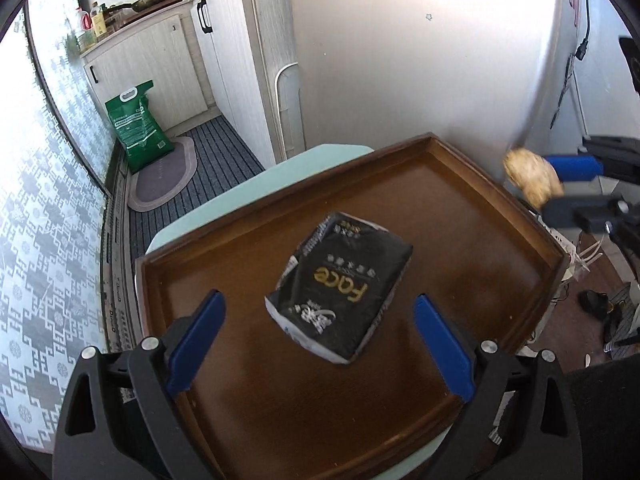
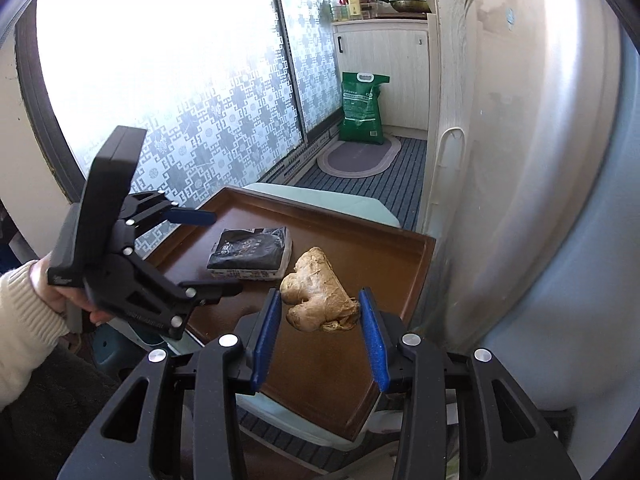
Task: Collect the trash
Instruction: 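Grasp the black Face snack bag with the left tool, then lift the bag with the left tool while the right tool grasps the ginger root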
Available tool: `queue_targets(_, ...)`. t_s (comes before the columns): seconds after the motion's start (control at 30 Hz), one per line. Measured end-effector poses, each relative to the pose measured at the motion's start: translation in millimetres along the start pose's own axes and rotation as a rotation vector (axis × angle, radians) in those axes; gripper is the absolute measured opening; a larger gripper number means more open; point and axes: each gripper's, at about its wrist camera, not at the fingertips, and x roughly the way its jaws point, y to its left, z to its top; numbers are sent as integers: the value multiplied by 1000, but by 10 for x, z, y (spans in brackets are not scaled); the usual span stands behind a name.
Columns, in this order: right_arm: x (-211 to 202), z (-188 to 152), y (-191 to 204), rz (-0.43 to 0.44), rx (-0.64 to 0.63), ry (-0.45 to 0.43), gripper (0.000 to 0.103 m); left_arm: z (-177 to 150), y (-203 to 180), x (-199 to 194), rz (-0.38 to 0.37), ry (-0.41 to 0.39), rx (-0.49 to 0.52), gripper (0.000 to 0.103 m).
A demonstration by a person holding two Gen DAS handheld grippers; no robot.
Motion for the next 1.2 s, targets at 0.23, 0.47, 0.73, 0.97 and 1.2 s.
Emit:
queue_targets(0.23,-48,-52,-60,12,3,2,40,112,103,202,-66,47,65,97)
queue_targets(0.47,-91,-69,-114,15,16,-3,40,154,50,294,-150,117,119,97)
queue_targets(0.73,-93,-54,-73,24,7,-5,38,130,-11,238,-172,98,93,61)
queue_targets(0.97,-3,4,-20,16,2,15,24,90,1,174,-197,82,59,45)
queue_targets(1.2,58,55,83,55,-19,32,37,7,69,94,-204,48,-1,35)
